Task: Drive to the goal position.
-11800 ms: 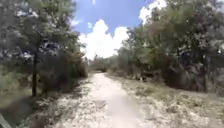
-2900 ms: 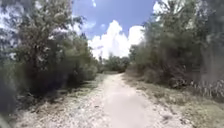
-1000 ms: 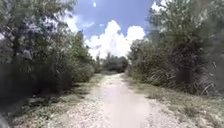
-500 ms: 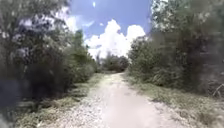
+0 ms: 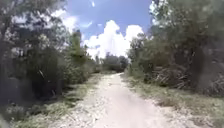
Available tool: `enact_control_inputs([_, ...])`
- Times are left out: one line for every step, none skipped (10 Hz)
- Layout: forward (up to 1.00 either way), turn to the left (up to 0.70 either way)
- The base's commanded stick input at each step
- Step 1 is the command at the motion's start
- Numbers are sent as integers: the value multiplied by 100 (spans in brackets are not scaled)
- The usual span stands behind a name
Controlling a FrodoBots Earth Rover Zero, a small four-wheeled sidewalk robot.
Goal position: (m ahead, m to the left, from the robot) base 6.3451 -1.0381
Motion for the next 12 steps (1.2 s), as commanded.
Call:
enact_control_inputs([50,0])
enact_control_inputs([50,0])
enact_control_inputs([50,0])
enact_control_inputs([50,0])
enact_control_inputs([50,0])
enact_control_inputs([50,0])
enact_control_inputs([50,0])
enact_control_inputs([50,0])
enact_control_inputs([50,0])
enact_control_inputs([50,0])
enact_control_inputs([50,0])
enact_control_inputs([50,0])
